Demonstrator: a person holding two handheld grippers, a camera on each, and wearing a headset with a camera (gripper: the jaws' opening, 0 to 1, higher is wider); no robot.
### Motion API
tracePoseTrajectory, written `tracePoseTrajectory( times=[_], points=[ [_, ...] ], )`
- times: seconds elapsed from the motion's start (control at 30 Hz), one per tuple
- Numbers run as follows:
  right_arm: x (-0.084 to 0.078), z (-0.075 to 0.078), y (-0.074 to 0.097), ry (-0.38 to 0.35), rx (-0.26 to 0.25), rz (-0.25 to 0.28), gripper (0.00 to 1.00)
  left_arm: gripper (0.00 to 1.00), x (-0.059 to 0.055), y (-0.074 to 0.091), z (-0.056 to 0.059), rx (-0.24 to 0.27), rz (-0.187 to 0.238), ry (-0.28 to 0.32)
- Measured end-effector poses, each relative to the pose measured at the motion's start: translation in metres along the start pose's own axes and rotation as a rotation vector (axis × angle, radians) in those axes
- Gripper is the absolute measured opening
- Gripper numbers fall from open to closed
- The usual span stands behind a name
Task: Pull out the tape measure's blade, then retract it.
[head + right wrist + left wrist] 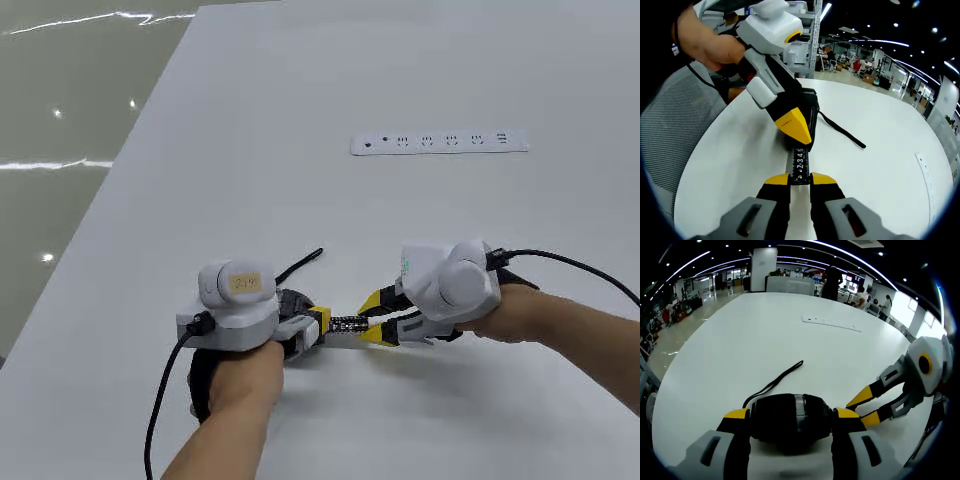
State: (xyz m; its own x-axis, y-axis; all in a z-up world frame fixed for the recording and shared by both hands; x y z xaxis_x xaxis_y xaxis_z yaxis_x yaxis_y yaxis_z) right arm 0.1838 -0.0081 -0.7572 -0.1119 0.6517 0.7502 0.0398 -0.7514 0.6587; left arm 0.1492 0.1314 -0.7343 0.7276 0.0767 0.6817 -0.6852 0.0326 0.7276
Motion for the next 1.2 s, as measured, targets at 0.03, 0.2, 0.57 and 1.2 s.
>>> tracePoseTrajectory(
  times=[0.03, 0.2, 0.57, 1.2],
  points=[
    [0.0, 0.0, -0.001, 0.0, 0.001, -0.001, 0.14, 0.62, 0.001, -0.003, 0.0, -0.001, -0.001, -0.002],
    [0.001, 0.0, -0.003, 0.0, 0.001, -0.002, 0.14, 0.62, -0.002, 0.004, 0.001, -0.001, -0.001, 0.0],
    [0.006, -0.001, -0.008, 0.0, 0.005, -0.003, 0.14, 0.62, 0.001, 0.0, 0.001, -0.007, -0.003, -0.001],
    [0.014, -0.002, -0.016, 0.006, 0.005, 0.006, 0.14, 0.62, -0.002, 0.002, 0.0, -0.016, -0.008, -0.001]
  ],
)
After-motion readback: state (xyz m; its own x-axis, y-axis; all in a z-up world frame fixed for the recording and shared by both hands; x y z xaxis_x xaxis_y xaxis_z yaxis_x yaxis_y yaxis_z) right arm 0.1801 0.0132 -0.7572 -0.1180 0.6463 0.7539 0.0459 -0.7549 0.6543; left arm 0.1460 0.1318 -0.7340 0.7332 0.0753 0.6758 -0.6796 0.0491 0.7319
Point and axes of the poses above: the centre of the closed fingertips' face, and the gripper's own axes: y roughly backward along the fingers, z roughly to its right, x roughly out of its top, the point moved 6 cm from there along y, roughly backward along the fingers, and after that the axes turned 2 degrees about x, right-handed, at the moved point
